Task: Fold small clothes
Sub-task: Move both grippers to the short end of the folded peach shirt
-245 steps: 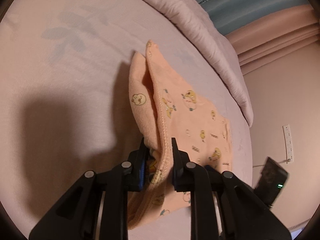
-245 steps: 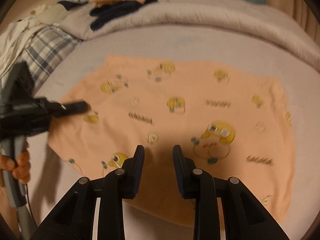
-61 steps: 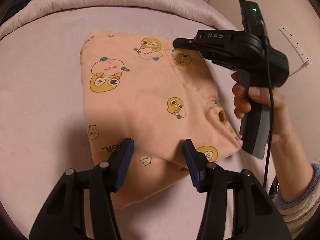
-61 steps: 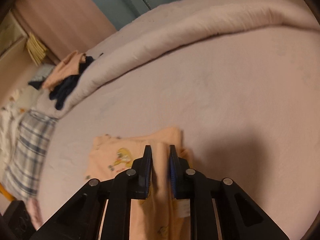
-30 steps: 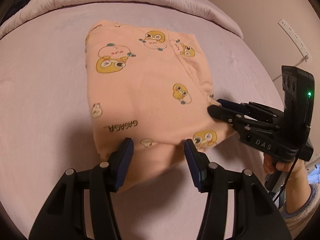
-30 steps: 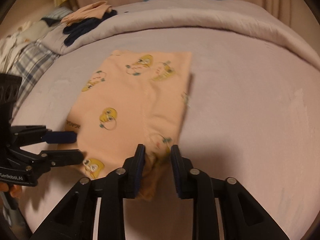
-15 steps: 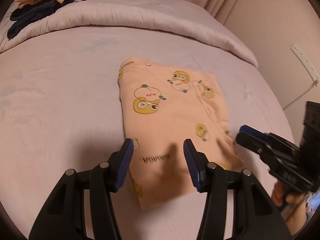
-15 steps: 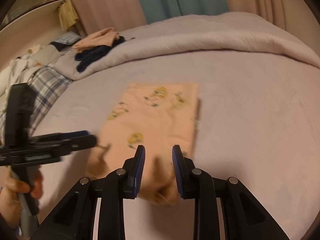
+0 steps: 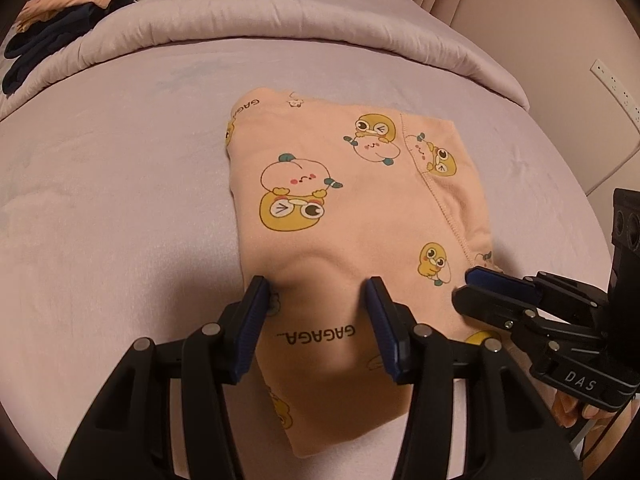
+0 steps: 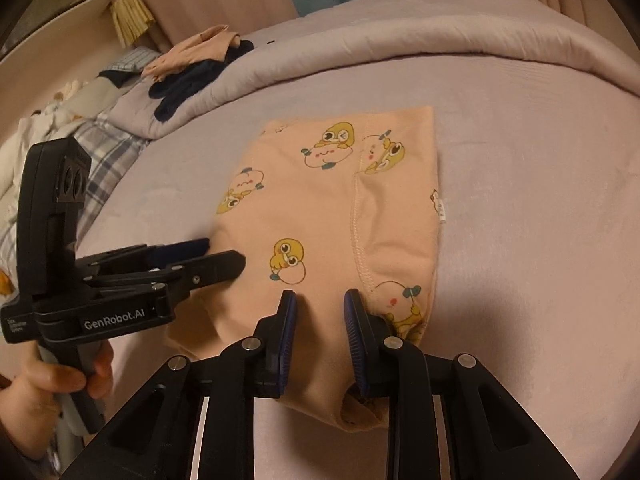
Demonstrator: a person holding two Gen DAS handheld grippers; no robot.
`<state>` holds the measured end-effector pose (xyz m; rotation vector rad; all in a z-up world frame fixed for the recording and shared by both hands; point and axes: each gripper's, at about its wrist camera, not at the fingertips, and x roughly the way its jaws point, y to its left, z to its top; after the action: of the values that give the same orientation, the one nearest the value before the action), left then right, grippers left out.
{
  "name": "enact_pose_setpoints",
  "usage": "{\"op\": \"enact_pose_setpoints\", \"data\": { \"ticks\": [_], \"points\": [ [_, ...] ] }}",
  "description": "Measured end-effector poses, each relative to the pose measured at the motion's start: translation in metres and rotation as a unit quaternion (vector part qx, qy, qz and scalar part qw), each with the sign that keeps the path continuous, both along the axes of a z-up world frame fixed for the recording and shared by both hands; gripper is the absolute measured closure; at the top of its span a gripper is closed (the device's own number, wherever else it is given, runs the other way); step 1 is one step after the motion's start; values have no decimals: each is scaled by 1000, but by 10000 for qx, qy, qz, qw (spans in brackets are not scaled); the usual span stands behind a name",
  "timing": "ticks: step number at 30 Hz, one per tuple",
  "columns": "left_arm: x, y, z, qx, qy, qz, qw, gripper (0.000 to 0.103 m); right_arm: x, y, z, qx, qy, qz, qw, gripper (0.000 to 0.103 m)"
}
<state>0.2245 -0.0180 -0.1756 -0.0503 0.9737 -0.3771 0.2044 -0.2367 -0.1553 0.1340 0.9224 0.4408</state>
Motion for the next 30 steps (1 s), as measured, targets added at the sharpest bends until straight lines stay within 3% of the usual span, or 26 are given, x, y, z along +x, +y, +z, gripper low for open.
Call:
{"op": "enact_pose_setpoints", "data": {
  "ticks": [6,13,24,26,30],
  "points": [
    [-8,-4,0,134,-31,73,9999,52,-3,-1,1,-73,40,-58,9999,75],
    [-23,5,-14,4,164,159,9997,47,-8,4,-5,-380,-38,-40,9993,75],
    [-38,6,-11,28,233,224,9995,45,-19,-13,4,-110,-26,-189,9998,75],
    [-42,9,-9,-8,241,263,9994,43,-20,-21,7,-57,-35,-303,9995,73],
    [-45,13,-5,-133,215,334,9991,37,-19,-38,8,251,34,-535,9982,58]
  ]
}}
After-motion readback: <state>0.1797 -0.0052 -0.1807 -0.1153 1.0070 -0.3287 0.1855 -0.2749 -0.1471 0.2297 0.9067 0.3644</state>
